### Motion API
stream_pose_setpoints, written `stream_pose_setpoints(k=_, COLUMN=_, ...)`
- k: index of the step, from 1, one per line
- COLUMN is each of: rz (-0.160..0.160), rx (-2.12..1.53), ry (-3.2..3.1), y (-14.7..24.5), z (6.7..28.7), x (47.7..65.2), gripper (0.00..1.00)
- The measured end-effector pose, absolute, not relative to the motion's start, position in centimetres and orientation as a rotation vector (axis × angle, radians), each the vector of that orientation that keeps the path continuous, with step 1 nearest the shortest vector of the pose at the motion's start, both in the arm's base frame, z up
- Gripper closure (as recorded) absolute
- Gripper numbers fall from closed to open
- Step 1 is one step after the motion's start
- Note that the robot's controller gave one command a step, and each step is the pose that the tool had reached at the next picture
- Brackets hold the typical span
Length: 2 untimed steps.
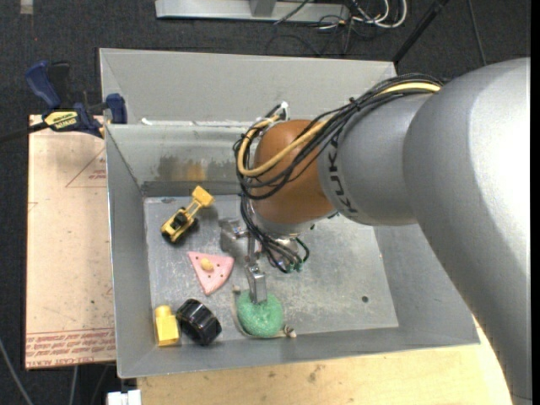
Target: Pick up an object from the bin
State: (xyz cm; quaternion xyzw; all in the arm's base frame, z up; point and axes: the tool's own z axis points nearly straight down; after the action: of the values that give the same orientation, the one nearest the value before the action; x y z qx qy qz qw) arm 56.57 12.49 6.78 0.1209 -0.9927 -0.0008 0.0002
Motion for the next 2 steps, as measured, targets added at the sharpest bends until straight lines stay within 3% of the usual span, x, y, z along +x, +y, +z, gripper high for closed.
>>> stream_pose_setpoints(k=1, rz=-0.004, rx=0.579, ry=-3.103, y=11.6, z=7.0, x=53.4, gripper=0.0)
stream_pose_setpoints(k=2, rz=-0.002, rx=0.741, ry=-3.053, y=10.9, z=11.0, x=51.8, gripper=0.0)
